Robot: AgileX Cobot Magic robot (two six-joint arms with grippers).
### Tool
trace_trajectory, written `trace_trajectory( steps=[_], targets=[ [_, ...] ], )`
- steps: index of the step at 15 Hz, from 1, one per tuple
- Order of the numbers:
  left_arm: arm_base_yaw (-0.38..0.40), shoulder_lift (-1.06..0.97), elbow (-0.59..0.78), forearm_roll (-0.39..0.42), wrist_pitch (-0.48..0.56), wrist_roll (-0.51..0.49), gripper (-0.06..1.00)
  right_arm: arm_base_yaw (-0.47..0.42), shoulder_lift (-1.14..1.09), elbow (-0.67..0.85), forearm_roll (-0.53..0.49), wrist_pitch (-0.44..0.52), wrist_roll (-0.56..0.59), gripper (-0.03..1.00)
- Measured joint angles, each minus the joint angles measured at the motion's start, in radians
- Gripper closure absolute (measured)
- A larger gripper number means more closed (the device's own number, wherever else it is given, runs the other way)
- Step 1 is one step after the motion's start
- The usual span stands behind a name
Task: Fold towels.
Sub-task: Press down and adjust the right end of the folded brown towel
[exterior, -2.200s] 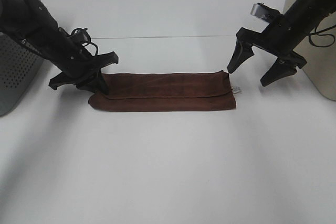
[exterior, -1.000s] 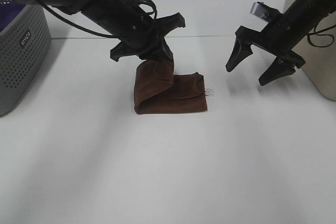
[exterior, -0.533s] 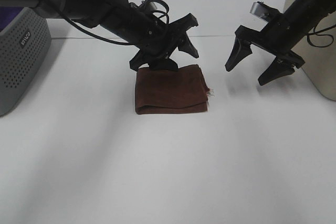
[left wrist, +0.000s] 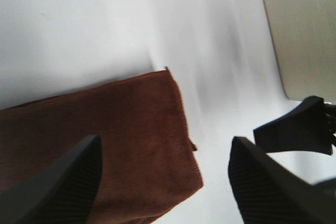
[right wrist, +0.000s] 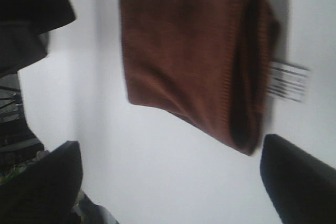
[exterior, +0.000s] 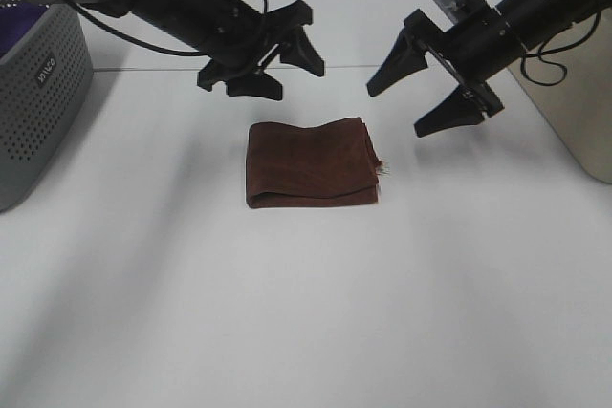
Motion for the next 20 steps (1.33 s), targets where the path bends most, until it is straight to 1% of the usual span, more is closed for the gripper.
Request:
trace_trajectory(
  steps=[1, 3, 4, 5, 7, 8, 10, 13, 15, 17, 20],
  targets=[
    [0.039, 0.000, 0.000, 0.008, 0.022, 0.001, 0.29, 0.027, 0.000, 0.000, 0.062, -0.002, -0.047, 0.11],
    [0.091, 0.000, 0.000, 0.015, 0.064, -0.001, 0.29, 0.069, 0.007, 0.000, 0.203, -0.025, -0.138, 0.11],
    [0.120, 0.000, -0.001, 0.015, 0.103, -0.011, 0.29, 0.078, 0.054, 0.000, 0.349, -0.025, -0.218, 0.11],
    [0.126, 0.000, -0.001, 0.015, 0.122, -0.013, 0.29, 0.078, 0.089, 0.000, 0.414, -0.023, -0.253, 0.11],
    [0.126, 0.000, -0.001, 0.016, 0.155, -0.016, 0.29, 0.078, 0.174, 0.000, 0.513, 0.001, -0.301, 0.11],
    [0.126, 0.000, -0.001, 0.016, 0.164, -0.016, 0.29, 0.078, 0.211, 0.000, 0.540, 0.011, -0.319, 0.11],
    [0.126, 0.000, -0.001, 0.016, 0.180, -0.016, 0.29, 0.073, 0.260, 0.000, 0.538, 0.009, -0.329, 0.11],
    [0.126, 0.000, -0.001, 0.022, 0.190, -0.016, 0.29, 0.052, 0.274, 0.000, 0.479, -0.005, -0.321, 0.11],
    [0.126, 0.000, -0.001, 0.023, 0.191, -0.016, 0.29, 0.035, 0.274, 0.000, 0.461, -0.008, -0.320, 0.11],
    [0.126, 0.000, -0.001, 0.033, 0.197, -0.016, 0.29, 0.014, 0.274, 0.000, 0.452, 0.022, -0.320, 0.11],
    [0.126, -0.005, -0.001, 0.067, 0.235, -0.016, 0.29, -0.010, 0.248, 0.000, 0.361, 0.034, -0.320, 0.11]
  ],
)
